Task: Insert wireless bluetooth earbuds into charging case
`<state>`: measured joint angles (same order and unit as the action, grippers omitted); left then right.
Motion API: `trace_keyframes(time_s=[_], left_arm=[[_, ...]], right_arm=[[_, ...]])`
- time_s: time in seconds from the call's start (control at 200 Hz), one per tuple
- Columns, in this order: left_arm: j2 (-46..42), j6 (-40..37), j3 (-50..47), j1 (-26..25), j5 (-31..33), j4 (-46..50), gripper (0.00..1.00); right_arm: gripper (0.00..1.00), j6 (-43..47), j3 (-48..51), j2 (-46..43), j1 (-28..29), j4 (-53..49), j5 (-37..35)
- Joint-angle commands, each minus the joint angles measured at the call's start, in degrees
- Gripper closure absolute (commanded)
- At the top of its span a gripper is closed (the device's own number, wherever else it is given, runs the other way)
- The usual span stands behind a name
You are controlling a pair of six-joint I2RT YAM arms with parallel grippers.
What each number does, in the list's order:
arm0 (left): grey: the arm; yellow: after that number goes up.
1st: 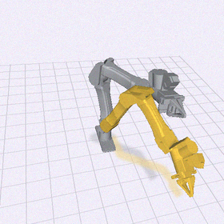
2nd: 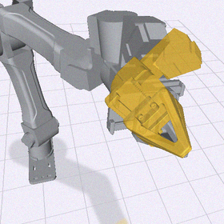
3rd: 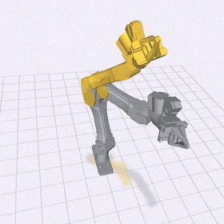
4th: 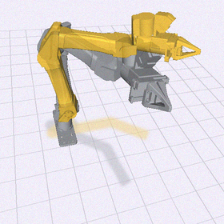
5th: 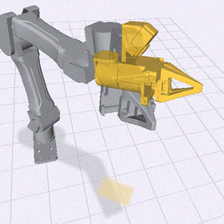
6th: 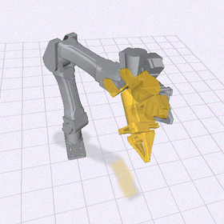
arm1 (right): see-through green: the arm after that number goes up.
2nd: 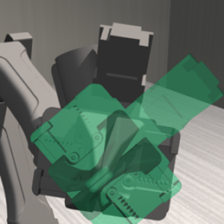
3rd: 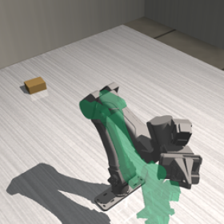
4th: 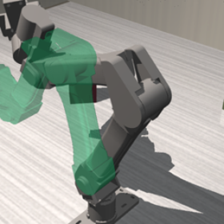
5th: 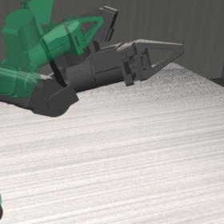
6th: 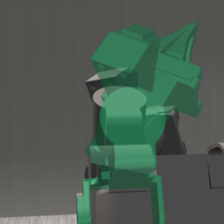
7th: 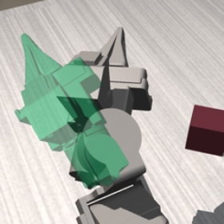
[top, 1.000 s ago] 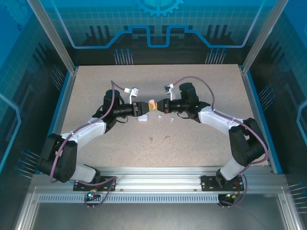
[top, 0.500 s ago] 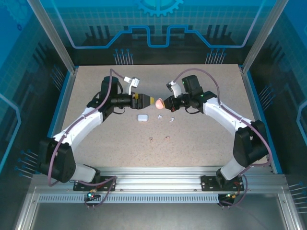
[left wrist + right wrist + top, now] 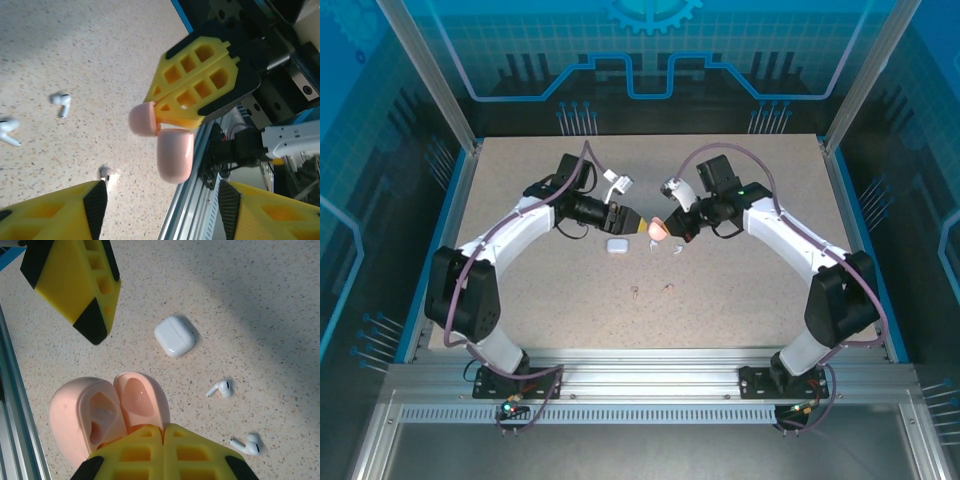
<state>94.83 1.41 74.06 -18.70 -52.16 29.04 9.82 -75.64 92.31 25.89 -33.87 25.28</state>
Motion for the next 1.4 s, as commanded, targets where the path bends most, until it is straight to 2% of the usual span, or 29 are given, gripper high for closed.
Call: trace_keyframes(time_s=[0.0, 0.135, 0.555, 0.895, 1.156, 1.286, 1.396], left_arm=[[1.96, -3.93, 3.17, -1.64, -3.84, 5.48, 0.40], [3.75, -4.98, 4.42, -2.83, -4.35, 7.12, 0.40], [5.90, -5.20, 4.62, -3.92, -4.66, 6.52, 0.50], [6.16, -5.19, 5.02, -3.99, -5.01, 6.28, 0.67], [5.82, -5.57, 4.47, -3.98, -4.96, 6.23, 0.72], [5.56, -5.17, 4.29, -3.98, -5.05, 5.34, 0.81], [4.98, -5.02, 3.84, -3.97, -4.97, 4.67, 0.98]], right_arm=[[1.00, 2.00, -2.39, 1.01, 1.34, -2.45, 0.49], [1.00, 2.34, -3.76, 1.81, 2.01, -3.42, 0.18], [1.00, 2.72, -5.93, 3.66, 3.18, -4.10, -0.29], [1.00, 2.52, -6.37, 4.23, 3.42, -4.21, -0.87], [1.00, 2.45, -6.76, 4.63, 3.42, -4.24, -1.42], [1.00, 2.30, -6.82, 4.50, 3.38, -4.19, -1.50], [1.00, 1.61, -7.28, 4.45, 3.27, -4.16, -2.38]])
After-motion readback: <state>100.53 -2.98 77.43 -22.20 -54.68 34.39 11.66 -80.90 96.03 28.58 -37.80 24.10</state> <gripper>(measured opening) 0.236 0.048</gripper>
